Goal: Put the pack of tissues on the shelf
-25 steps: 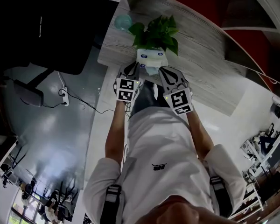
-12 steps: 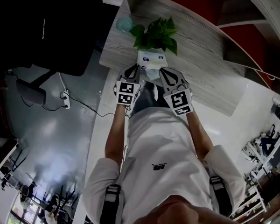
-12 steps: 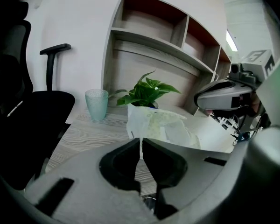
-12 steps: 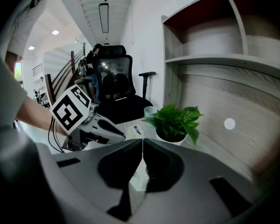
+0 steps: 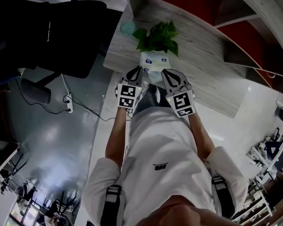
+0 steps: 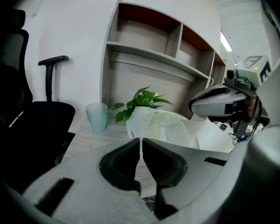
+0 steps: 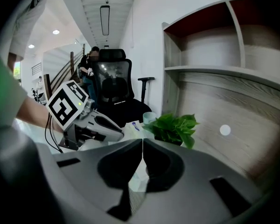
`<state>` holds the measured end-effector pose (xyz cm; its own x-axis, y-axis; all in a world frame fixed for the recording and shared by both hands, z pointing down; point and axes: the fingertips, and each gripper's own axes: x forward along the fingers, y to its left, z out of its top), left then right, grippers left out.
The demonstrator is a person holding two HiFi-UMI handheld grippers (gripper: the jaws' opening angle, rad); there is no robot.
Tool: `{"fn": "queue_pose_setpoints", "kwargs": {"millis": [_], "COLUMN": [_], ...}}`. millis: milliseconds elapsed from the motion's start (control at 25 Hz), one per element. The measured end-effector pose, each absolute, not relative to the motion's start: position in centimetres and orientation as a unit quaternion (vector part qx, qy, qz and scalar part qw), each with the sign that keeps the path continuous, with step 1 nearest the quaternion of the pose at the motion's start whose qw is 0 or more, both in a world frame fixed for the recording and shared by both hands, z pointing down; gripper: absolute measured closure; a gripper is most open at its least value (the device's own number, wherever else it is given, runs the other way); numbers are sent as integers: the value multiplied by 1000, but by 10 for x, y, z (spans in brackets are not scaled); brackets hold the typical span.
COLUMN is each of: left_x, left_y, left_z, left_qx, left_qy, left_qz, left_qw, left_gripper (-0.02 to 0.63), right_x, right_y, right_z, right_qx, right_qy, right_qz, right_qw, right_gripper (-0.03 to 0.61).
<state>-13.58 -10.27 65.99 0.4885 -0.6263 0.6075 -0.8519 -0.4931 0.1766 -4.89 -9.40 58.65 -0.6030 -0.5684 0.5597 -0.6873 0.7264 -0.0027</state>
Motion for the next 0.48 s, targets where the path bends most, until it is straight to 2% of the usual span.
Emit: {"fn": "queue_pose_setpoints", "kwargs": {"millis": [480], "left_x": [-134], "left_y": [-116], "left_z": [597], "left_qx": [844], "left_qy": [-453], "left_qz": [211], "left_qw": [194], "left_gripper": [574], "right_x": [-44], "right_y": [-105], "right_z": [541], "right_qx": [377], "right_qy": [-889], "right_qz": [80], "right_qw": [246], "right_gripper": [551]}}
